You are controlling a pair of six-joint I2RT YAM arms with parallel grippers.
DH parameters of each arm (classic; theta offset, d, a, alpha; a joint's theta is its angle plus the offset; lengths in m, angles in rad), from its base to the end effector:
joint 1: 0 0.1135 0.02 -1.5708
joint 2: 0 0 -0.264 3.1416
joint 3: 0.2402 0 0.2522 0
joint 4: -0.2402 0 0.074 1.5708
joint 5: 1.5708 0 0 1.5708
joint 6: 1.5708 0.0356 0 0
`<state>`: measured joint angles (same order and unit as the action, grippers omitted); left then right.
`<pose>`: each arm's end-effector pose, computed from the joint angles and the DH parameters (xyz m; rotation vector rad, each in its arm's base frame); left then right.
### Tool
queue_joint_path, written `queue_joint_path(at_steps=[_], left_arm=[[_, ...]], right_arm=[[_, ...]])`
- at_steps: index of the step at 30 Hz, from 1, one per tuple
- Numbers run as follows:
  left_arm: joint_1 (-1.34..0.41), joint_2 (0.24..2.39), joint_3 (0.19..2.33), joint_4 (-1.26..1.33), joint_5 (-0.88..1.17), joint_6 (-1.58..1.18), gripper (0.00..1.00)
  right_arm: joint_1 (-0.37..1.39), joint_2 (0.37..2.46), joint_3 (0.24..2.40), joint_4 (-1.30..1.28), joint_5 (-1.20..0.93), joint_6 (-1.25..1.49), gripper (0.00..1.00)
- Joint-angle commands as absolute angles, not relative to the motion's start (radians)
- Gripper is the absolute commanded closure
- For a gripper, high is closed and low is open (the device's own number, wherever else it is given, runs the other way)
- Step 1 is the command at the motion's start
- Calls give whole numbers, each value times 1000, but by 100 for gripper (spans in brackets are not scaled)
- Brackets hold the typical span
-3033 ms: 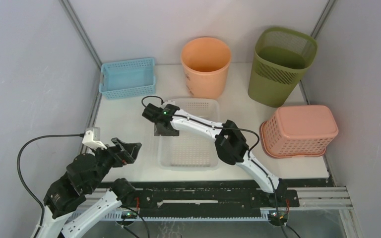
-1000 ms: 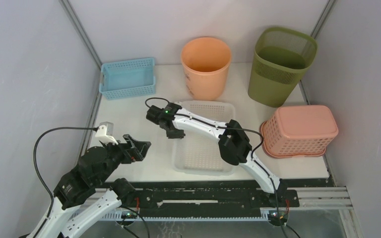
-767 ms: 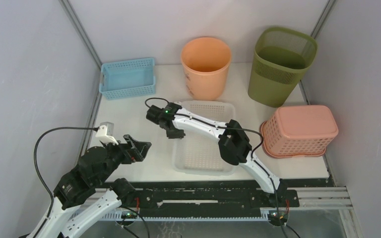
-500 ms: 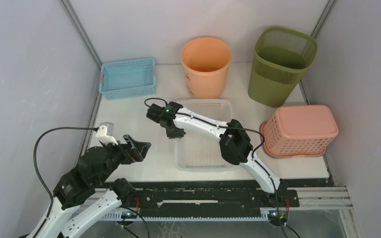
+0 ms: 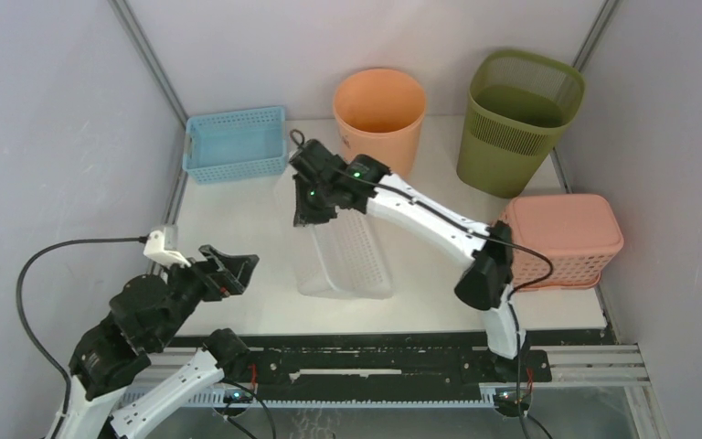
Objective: Turn the large container upside down
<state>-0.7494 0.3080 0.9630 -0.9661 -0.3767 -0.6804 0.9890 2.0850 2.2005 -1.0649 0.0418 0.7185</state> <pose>0.0295 -0.0096 0.3575 -0.1972 1.8980 -0.6311 0.2486 0.3752 0.3421 -0.3382 2.6168 0.6023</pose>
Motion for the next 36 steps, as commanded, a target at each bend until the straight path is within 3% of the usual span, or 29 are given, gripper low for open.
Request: queue_joint_path(at_steps=[1,8,11,20,26,36], left_arm=[[-742,332,1070,-986,-434,-668,0],[-743,362,1095,-988,-457,-668,0],[-742,369,1095,-988,-454,-668,0],[-742,370,1095,-988,-451,-688,0],[-742,372,1095,-991,-453,-698,0],[-742,391,1155,-1014,-456,-687,0]], right_arm=[[921,1861,2068,-842,-121,725,100],[779,1590,1479,-131,-452,974,100],[760,1573,1351,37,-518,1046,100],[758,1631,1135,446,-543,1198,100],[758,1663,1129,606,-546,1301,100],[782,1861,1129,1225,-425,1620,100]])
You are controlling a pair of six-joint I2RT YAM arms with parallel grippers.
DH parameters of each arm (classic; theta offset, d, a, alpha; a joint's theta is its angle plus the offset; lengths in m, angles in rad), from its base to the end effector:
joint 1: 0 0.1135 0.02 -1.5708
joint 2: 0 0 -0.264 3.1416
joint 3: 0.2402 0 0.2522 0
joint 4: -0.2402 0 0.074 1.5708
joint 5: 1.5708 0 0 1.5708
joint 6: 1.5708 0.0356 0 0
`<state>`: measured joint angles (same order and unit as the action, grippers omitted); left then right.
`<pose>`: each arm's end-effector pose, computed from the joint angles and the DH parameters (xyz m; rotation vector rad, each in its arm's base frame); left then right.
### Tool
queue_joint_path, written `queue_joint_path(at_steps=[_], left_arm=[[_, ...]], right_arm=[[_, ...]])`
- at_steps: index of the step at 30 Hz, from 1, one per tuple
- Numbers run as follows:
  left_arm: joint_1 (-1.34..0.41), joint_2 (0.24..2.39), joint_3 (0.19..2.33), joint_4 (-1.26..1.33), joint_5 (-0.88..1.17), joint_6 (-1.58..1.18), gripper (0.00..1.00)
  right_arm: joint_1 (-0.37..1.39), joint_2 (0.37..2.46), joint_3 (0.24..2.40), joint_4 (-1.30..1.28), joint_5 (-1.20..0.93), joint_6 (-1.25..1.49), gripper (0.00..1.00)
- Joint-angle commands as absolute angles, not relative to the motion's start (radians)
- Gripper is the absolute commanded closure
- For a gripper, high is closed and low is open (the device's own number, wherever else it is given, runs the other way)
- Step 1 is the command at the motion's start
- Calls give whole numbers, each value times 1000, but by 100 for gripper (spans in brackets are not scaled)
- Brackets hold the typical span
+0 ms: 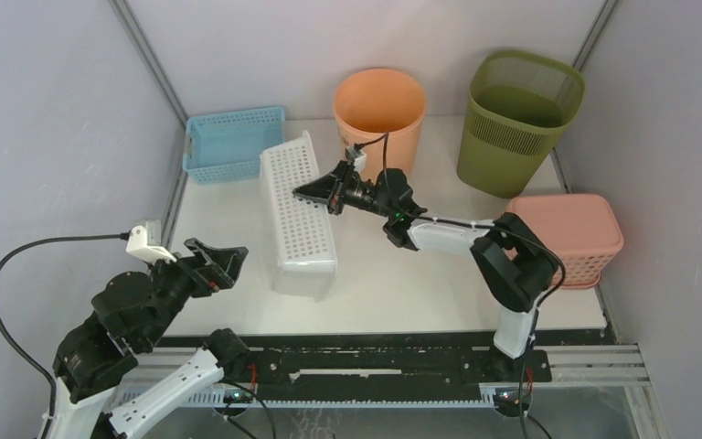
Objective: Turn the large container upside down
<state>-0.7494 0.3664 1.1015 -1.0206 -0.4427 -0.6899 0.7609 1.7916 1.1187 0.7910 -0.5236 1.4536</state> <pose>0.0227 -0.0003 0.3870 -0.2557 1.8527 -0.5980 0.2853 0.2962 0.2777 0.1017 1.9020 2.0546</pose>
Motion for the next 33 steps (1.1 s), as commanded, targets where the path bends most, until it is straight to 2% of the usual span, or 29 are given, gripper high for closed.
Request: queue_joint_path(at_steps=[1,4,9,19,23,27,33], left_arm=[[-742,391,1156,-1014,-454,-688,0],[-742,391,1160,-1016,-447,-693,0],[-742,394,1171,-1023,-443,-693,0],[-742,390,1154,-1008,-438,-698,0],[-742,396,1144,-999,-436,-698,0],[-742,401,1140,-994,-430,-700,0],[-742,401,1132,-987,-424,-706,0]], right_arm=[[788,1898,1128,1295,-391,1647,100],[815,2018,1121,1495,-237,1737,100],[868,2086,1128,1506,-94,1678,100],[854,2239,1106,1502,-161,1742,99],[845,2250,1072,1474,-208,1739,76],[831,2205,1028,1336,-243,1689,53],[815,2079,1017,947,-284,1539,33]])
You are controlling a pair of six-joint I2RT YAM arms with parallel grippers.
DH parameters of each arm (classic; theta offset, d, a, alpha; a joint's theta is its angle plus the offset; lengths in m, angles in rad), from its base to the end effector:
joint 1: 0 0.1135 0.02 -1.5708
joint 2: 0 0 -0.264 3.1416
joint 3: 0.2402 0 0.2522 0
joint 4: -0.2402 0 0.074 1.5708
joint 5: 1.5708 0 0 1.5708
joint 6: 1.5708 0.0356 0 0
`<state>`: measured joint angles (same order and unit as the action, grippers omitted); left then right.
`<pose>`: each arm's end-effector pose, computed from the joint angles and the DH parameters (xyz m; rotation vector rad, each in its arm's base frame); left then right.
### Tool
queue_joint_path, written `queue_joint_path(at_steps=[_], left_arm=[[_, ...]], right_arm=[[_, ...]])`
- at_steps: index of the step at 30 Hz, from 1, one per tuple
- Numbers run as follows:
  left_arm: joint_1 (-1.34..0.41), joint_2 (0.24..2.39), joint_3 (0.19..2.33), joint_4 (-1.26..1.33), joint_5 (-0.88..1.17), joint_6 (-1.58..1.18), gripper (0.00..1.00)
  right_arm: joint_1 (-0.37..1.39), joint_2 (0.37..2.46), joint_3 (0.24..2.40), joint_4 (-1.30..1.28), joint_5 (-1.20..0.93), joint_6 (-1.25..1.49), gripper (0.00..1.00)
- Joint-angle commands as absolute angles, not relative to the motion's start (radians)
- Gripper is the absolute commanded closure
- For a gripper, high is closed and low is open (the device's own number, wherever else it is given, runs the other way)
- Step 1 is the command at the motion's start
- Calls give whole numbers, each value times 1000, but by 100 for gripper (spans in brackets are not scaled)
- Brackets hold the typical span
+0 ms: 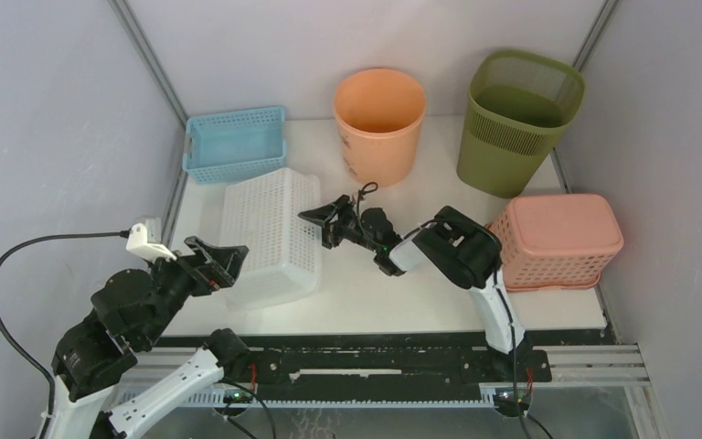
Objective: Turn the large container upside down
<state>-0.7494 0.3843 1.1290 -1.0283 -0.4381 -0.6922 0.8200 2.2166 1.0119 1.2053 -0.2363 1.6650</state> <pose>0.0225 -0.0003 0.3929 -0.2551 1.8526 -0.6047 0.2881 0.3210 0.1172 0.6093 1.9402 1.9900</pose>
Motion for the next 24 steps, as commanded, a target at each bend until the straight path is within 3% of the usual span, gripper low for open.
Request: queue_joint_path(at_steps=[1,6,10,13,18,20,24], left_arm=[[-742,400,1129,-986,-424,-707,0],[-742,401,1116,-978,-416,-711,0],[-742,409,1107,-968,-413,-711,0],[-742,418,1098,-959,-409,-710,0],[-742,432,1084,-943,-401,-709,0],[-742,435,1079,-939,-402,-708,0],[-742,446,1067,-924,-402,-708,0]], right_arm=[[812,2064,1018,890,-284,1515,32],[794,1993,1050,526,-276,1394,27],[793,1933,1091,233,-199,1256,18],[792,1893,1092,116,-145,1183,10],[795,1843,1107,16,-72,1082,11],[804,1830,1117,12,-66,1042,19],[823,1864,1188,51,-90,985,54]])
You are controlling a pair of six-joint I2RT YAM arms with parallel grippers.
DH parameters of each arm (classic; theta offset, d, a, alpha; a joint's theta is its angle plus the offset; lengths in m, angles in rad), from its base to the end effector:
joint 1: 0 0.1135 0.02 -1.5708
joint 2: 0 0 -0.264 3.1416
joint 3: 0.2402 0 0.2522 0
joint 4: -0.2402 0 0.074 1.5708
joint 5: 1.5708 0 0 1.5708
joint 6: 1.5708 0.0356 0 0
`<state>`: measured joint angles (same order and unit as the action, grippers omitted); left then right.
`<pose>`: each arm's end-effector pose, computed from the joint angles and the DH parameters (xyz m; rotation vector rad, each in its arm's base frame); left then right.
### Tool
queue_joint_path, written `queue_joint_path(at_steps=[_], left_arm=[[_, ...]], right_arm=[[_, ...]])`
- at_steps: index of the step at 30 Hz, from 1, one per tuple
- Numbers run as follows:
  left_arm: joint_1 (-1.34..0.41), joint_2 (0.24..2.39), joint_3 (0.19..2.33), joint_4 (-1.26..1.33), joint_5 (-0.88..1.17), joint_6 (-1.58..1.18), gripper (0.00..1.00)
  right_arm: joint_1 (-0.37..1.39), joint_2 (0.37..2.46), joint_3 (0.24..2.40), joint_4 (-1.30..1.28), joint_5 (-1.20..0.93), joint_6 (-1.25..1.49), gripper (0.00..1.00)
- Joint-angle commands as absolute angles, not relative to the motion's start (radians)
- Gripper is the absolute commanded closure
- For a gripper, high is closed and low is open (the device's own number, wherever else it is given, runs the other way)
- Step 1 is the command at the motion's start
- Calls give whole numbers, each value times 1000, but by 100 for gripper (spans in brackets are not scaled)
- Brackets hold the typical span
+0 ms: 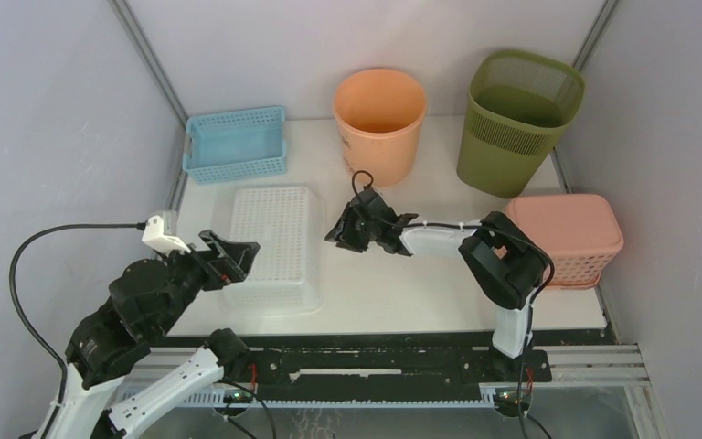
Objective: Turn the large container upside down
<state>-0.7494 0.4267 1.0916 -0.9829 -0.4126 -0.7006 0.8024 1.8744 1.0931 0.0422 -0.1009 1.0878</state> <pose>0.0366 -0.0145 0.3878 -0.2394 1.8917 -0.6094 0.2726 0.2872 0.1618 0.3070 2.5375 0.9902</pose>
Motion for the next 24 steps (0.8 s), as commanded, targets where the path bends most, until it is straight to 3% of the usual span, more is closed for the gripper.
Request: queue_joint_path(at_steps=[1,10,16,24], left_arm=[[-743,446,1065,-922,-402,-707,0],[-742,424,1054,-925,-405,-708,0],[-742,407,1050,-934,-394,-713,0],[-742,400,1061,-950,-402,-713,0]], right_arm=[[825,1888,1220,58,-107,974,58],[912,2197,1611,38,-242,976,58],[953,2395,1794,168,-299,1166,64],[1007,2612,2102,342,-270,1301,64]])
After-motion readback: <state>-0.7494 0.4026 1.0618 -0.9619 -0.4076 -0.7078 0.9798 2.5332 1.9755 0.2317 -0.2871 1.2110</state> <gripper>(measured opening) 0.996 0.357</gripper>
